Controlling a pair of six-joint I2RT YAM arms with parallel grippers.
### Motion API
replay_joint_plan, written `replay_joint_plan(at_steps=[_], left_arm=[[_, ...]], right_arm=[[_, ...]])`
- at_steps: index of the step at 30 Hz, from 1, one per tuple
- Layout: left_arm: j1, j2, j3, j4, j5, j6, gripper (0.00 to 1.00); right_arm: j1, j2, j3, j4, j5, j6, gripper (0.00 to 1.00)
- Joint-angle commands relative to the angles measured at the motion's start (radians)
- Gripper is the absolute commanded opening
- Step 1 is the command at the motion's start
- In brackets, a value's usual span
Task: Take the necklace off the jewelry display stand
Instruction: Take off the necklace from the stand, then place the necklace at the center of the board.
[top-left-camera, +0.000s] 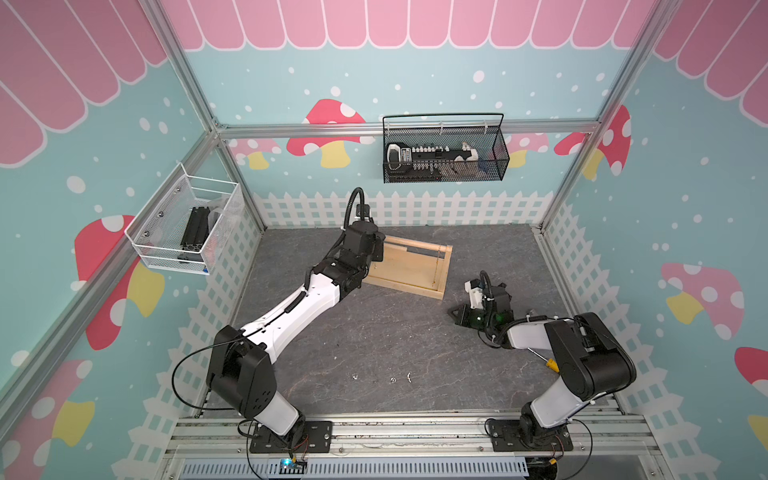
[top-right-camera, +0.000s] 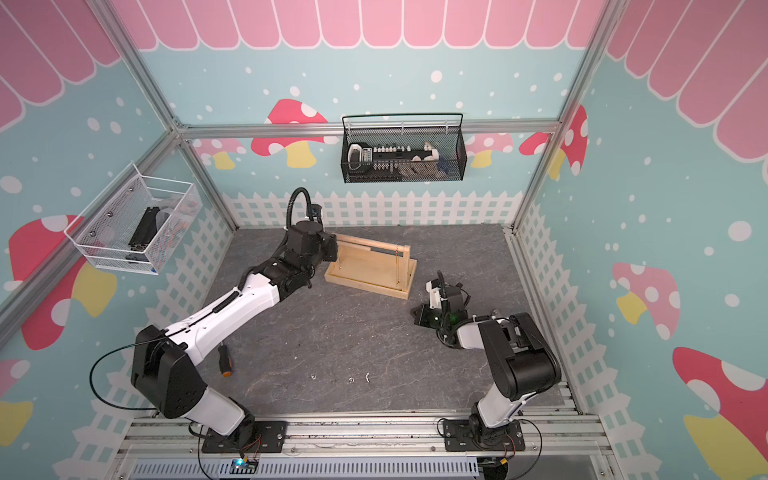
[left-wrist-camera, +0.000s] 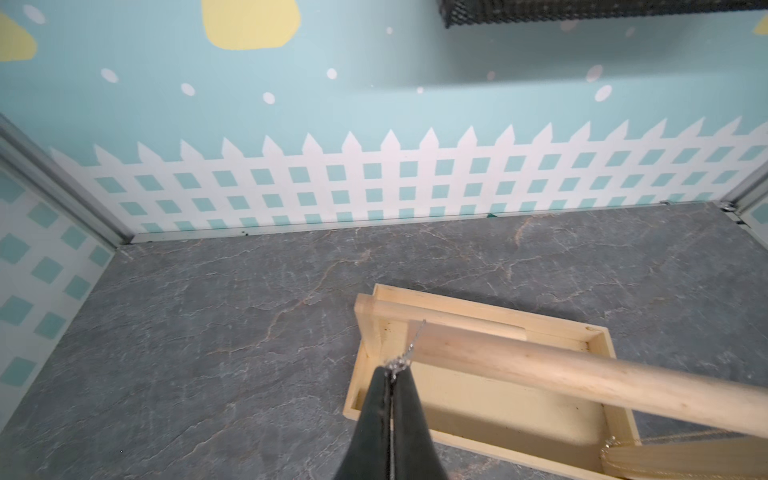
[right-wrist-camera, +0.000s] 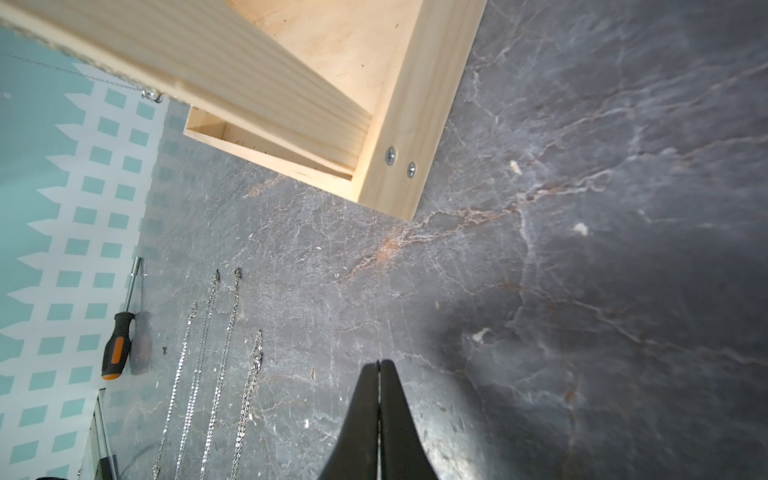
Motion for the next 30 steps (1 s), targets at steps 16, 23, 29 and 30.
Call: replay_joint_plan(at_steps=[16,23,29,30], left_arm=[[-0.075,-0.274,-0.175,-0.132,0.374,-0.102,0.0],[-0.265,-0.363,-0.25,-0.116,0.549,-0.174,0.0],[-0.424,-0.364,-0.277,0.005,0.656,-0.264,0.0],[-0.452,-0.358,-0.268,0.002,0.648,-0.265,0.0]], right_arm=[[-0.019,-0.09,-0.001,-0.066,0.061,-0.04,0.07],[-0.032,-0.119,-0.004,-0.103,0.086,-0.057,0.07],[-0.059,-0.169,-0.034,-0.113,0.121,-0.065,0.07],[-0.063,-0.178,-0.039,-0.113,0.128,-0.069,0.07]])
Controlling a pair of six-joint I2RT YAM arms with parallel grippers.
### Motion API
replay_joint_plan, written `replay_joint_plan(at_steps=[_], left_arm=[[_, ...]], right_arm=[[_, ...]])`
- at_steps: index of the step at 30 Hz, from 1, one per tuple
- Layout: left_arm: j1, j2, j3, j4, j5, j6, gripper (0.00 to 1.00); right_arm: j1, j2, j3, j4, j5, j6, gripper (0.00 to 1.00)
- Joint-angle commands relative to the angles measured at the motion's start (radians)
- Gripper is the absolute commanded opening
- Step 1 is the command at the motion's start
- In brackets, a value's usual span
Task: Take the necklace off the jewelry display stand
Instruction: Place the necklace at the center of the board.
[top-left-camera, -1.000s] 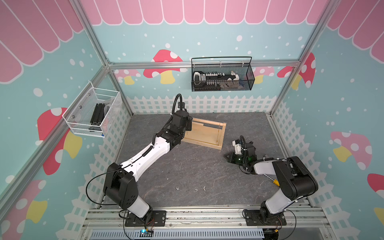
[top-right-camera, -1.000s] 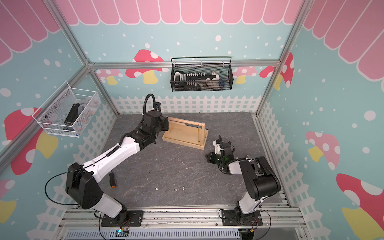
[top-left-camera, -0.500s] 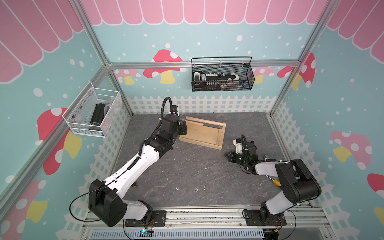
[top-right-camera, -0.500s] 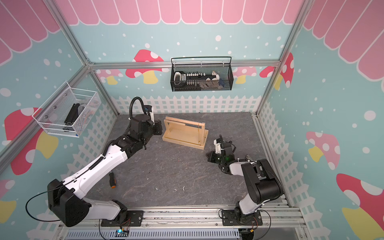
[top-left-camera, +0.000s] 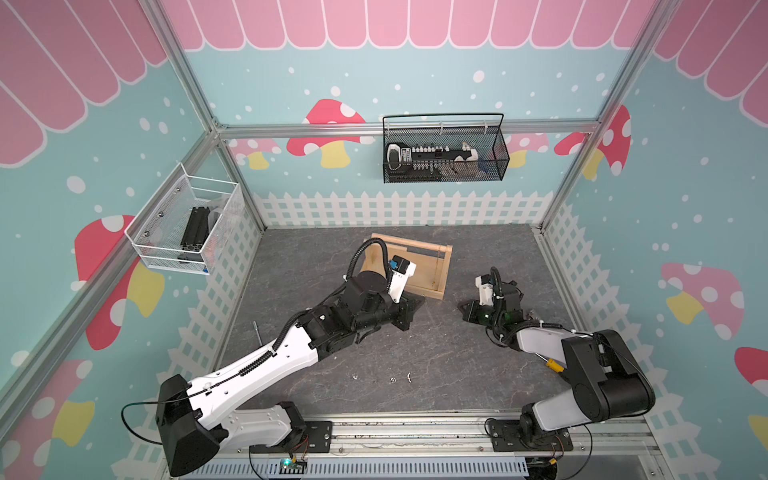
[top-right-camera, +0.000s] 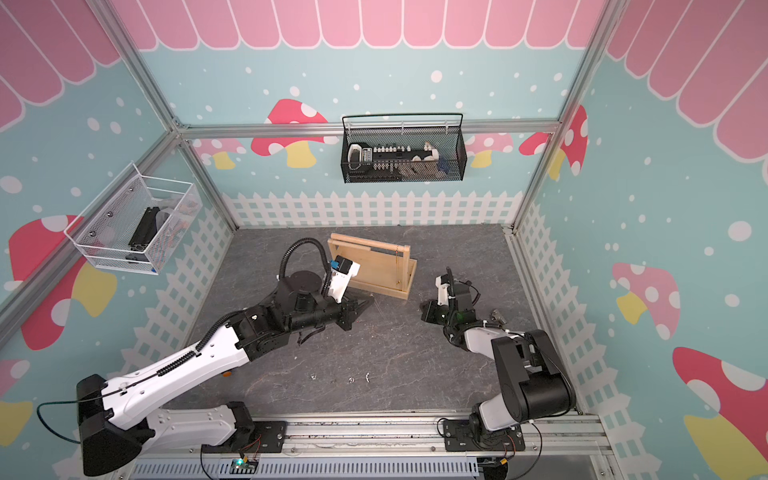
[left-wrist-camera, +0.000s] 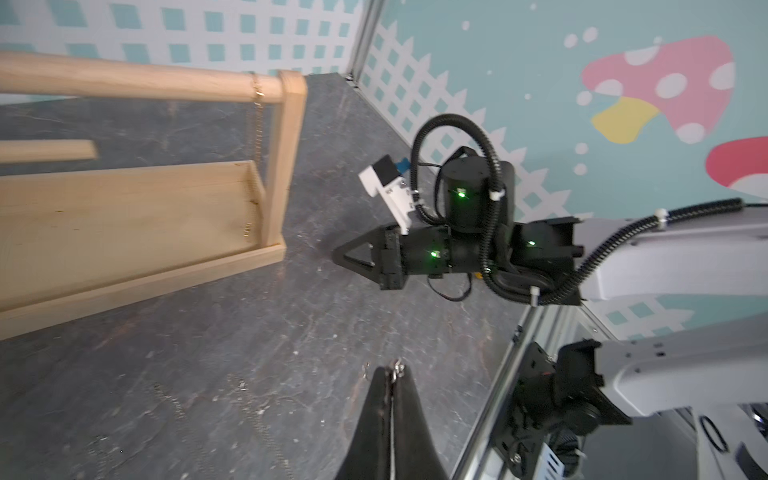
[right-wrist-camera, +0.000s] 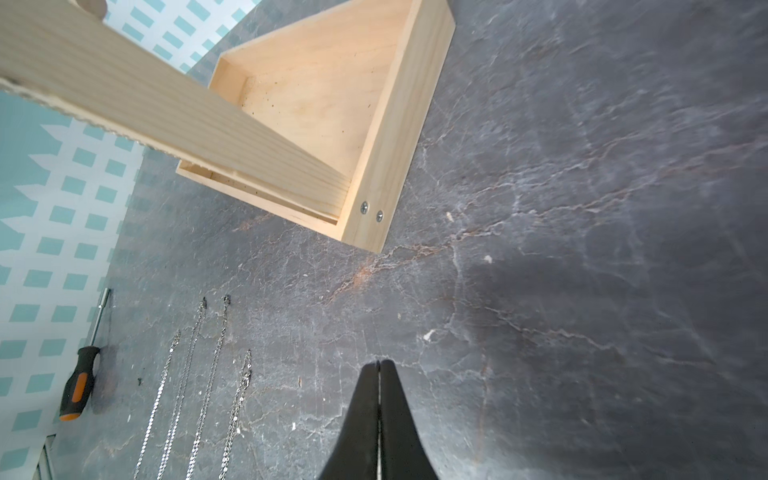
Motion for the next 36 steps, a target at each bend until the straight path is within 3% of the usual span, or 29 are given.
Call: replay_joint_plan(at_steps=[1,5,13,27,36], left_arm=[[-0.092,0.006,0.014,0.059,0.055,-0.046,0.0],[-0.193,0.044,0.034,0.072,0.046,-0.048,0.0],[-0.312,0.075,0.031,0.083,-0.003,-0.056,0.0],[-0.339,0.055,-0.036,0.082,-0.064,-0.065,0.0],[-0.341,0.007,-0.11,0.056,-0.169,-0.068,0.0]], right_arm=[[-0.015,-0.038,-0.027,-0.019,0.042,-0.019,0.07],[-0.021,-0.048,-0.035,-0.024,0.062,-0.032,0.07],[-0.025,-0.046,-0.04,-0.025,0.067,-0.045,0.07],[-0.03,-0.036,-0.04,-0.023,0.063,-0.043,0.07],[-0.029,-0.008,-0.035,-0.008,0.044,-0.034,0.07]])
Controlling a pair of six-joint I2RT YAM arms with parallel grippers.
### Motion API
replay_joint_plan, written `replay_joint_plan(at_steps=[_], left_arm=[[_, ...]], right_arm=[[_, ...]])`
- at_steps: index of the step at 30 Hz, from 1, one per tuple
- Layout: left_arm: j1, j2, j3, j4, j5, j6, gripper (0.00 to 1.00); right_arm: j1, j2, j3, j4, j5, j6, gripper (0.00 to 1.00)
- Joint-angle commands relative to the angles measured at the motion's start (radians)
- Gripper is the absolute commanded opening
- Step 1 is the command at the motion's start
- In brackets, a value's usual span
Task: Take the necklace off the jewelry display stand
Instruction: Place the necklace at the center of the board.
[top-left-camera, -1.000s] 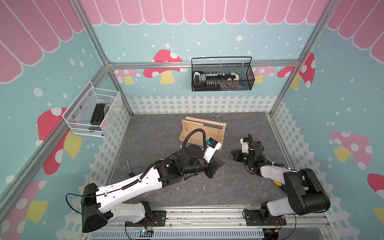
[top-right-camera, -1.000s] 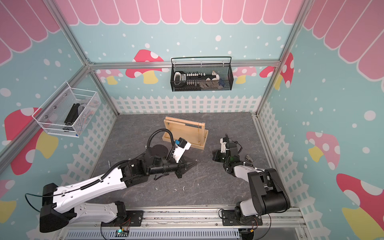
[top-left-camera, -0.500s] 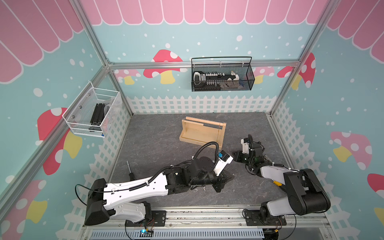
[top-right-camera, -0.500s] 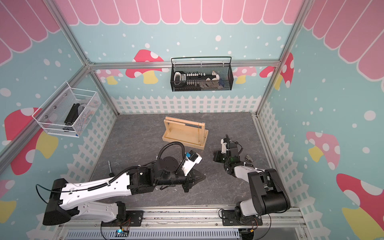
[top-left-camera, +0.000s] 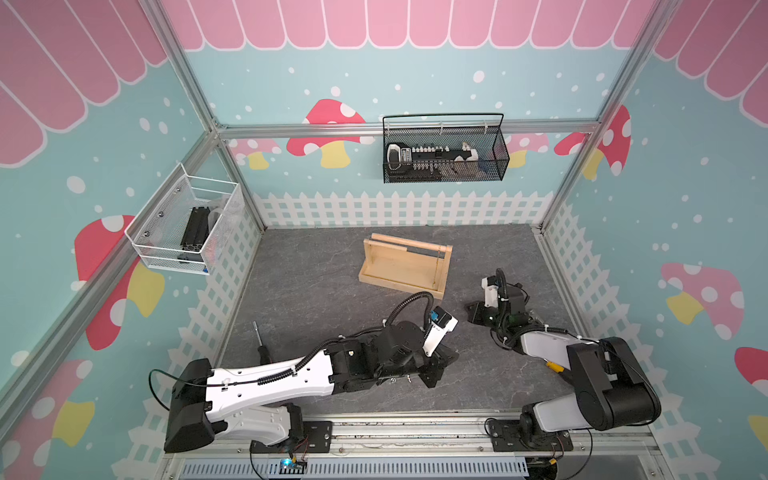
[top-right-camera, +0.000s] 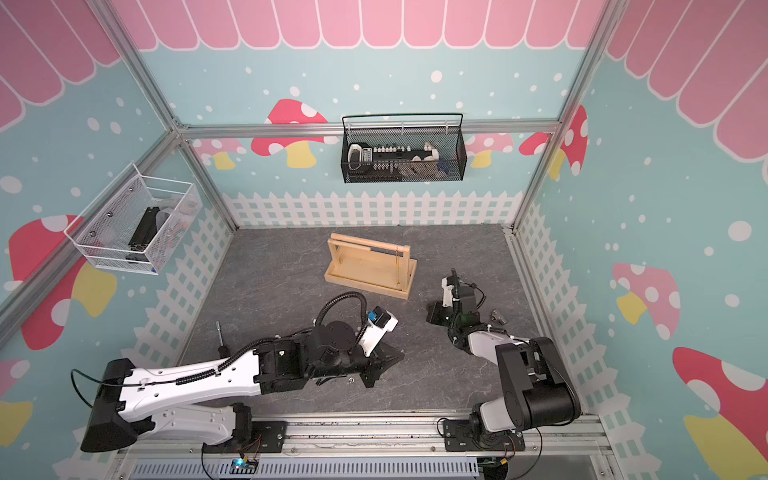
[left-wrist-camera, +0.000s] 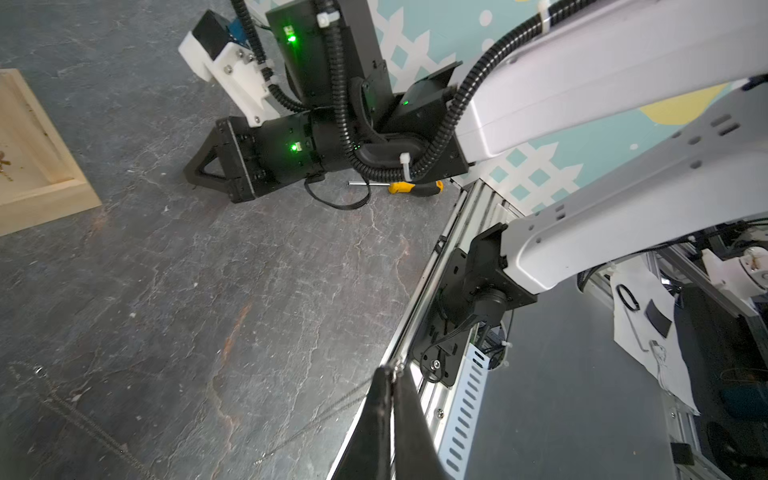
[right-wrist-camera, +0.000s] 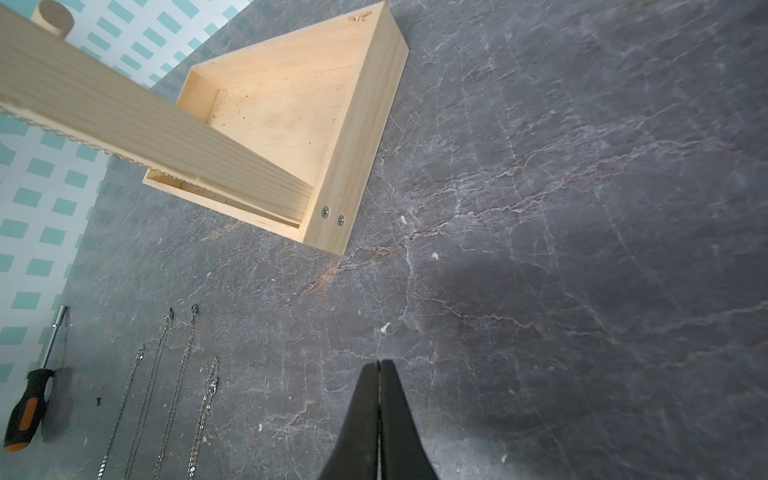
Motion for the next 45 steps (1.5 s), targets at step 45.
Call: replay_joint_plan(at_steps=[45], left_arm=[[0.052,0.068,-0.078,-0.057,-0.3,-0.035,0.0]], right_arm=[[-0.007,0.113,-0.001,0.096,-0.106,0.064,0.07]])
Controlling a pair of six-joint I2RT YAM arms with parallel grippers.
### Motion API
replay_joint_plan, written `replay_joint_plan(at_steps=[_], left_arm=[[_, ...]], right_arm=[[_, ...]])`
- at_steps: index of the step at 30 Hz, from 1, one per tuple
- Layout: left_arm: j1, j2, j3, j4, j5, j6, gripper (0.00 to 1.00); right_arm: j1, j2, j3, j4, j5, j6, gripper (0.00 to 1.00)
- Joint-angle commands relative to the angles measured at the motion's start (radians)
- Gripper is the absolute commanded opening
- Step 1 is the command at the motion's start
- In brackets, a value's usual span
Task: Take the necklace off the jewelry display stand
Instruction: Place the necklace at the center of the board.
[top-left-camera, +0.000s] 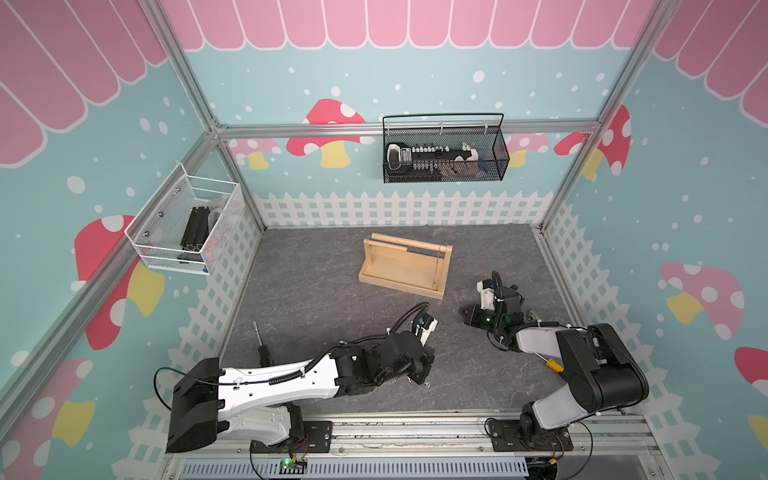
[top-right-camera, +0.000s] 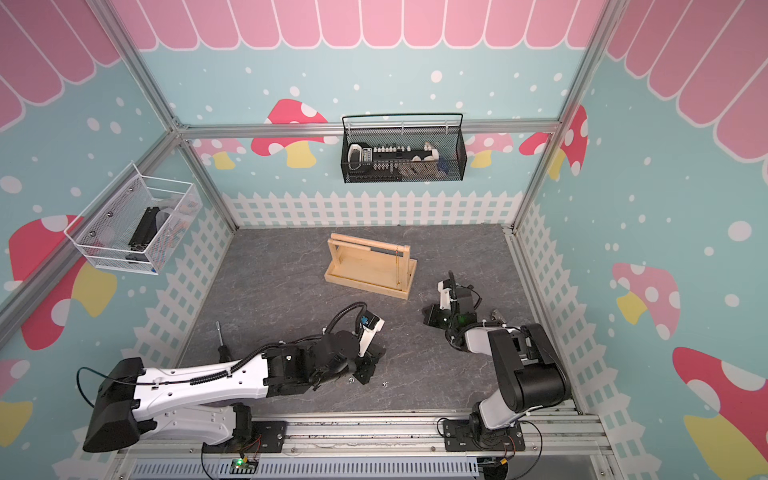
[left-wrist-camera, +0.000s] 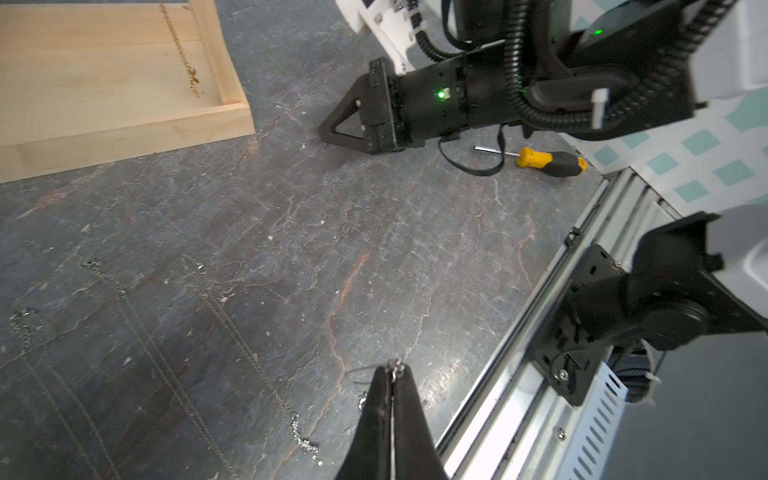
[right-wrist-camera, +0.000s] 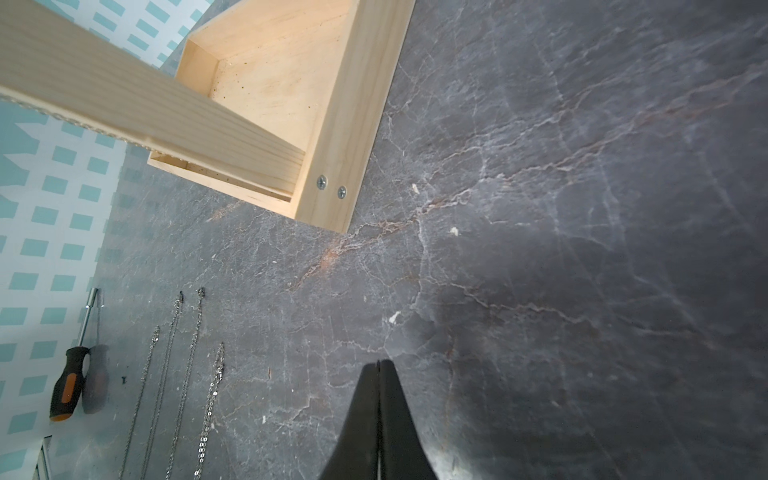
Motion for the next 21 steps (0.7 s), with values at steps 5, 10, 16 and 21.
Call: replay_joint_plan(at_steps=[5,10,16,21], left_arm=[[0.072,0.096,0.032,0.024,-0.061,0.024,0.0],[0.126,0.157,0.041,0.042,-0.055,0.055,0.0],[0.156,0.252,0.08,0.058,-0.036,0.095,0.0],[0.168,0.326,0.121,0.06,-0.037,0.12,0.0]], right_arm=[[-0.007,0.019,0.0,0.047,-0.039,0.033,0.07],[-0.007,0.021,0.0,0.056,-0.051,0.038,0.06],[-0.007,0.034,0.001,0.065,-0.054,0.048,0.07],[-0.007,0.043,0.004,0.074,-0.06,0.054,0.07]])
